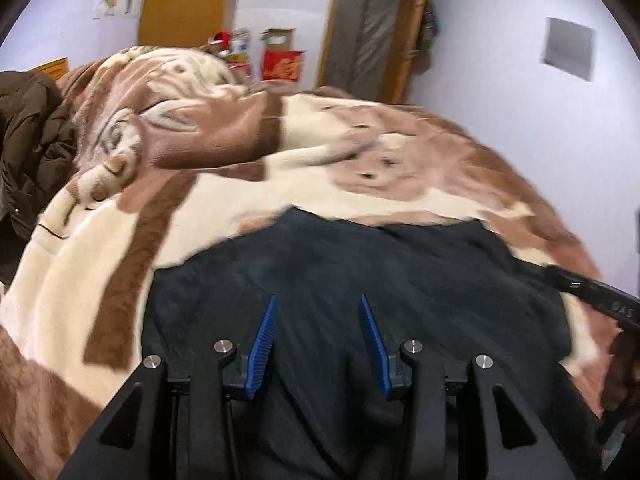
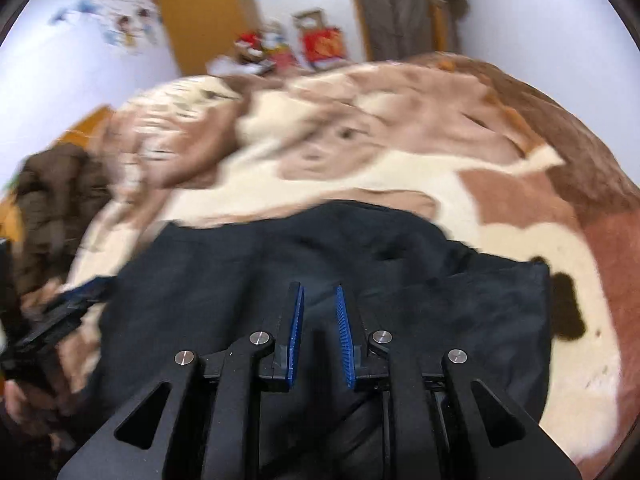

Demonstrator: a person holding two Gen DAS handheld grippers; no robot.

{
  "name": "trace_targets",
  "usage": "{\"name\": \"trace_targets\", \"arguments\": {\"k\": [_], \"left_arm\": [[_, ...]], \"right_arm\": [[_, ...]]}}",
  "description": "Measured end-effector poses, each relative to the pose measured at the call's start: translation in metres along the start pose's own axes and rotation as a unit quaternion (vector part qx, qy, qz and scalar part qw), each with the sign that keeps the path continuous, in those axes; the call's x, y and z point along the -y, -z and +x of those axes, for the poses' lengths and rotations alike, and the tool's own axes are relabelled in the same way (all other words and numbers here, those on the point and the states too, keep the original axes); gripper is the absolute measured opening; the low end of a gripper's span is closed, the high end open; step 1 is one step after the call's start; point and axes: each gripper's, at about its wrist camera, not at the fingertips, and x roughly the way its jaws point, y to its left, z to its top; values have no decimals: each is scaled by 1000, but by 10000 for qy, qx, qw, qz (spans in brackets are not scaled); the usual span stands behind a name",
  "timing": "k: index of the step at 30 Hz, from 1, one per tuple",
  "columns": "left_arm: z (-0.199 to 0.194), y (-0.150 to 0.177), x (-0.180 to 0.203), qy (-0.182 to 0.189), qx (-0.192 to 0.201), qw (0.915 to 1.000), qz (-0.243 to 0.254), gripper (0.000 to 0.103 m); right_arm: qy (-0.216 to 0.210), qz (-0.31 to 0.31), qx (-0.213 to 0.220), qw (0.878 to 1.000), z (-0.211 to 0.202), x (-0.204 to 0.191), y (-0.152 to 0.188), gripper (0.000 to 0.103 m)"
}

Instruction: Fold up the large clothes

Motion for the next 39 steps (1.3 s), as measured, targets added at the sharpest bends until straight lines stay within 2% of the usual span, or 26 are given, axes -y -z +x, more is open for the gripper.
{"name": "trace_targets", "arguments": {"k": [3,6,8,11,15,18,22,24,28,39], "left_arm": [[-4,30,22,333,-281,9988,238,44],[23,58,33,232,-785,9961,343,44],[39,67,35,89,-916,9949,411,44],[39,63,35,79,-977,9946,338,45],[9,55,33,202,-845,9959,234,44],[-5,65,32,224,-752,9966,248,44],[25,85,24,24,-1128,9936,92,45],[34,90,25,-66,-1165,9931,120,45],[45,94,31,-226,-1158,9926,299,45],[58,102,28,-279,-1096,9932,268,45]], "right_arm": [[-304,-245,-326,9987,7,-30,30,17],[-119,-216,-772,9967,40,-31,52,17],[-52,-116,-930,9956,62,-20,61,17],[-67,-86,-975,9952,62,-19,57,17],[-123,-97,-770,9969,23,-28,55,18],[-228,-108,-669,9974,9,-28,64,22],[-11,-241,-1057,9941,42,-25,86,22],[12,-201,-1159,9931,59,-18,94,22],[31,-149,-1166,9931,75,-12,99,21],[110,-246,-1047,9941,86,-9,104,21]]}}
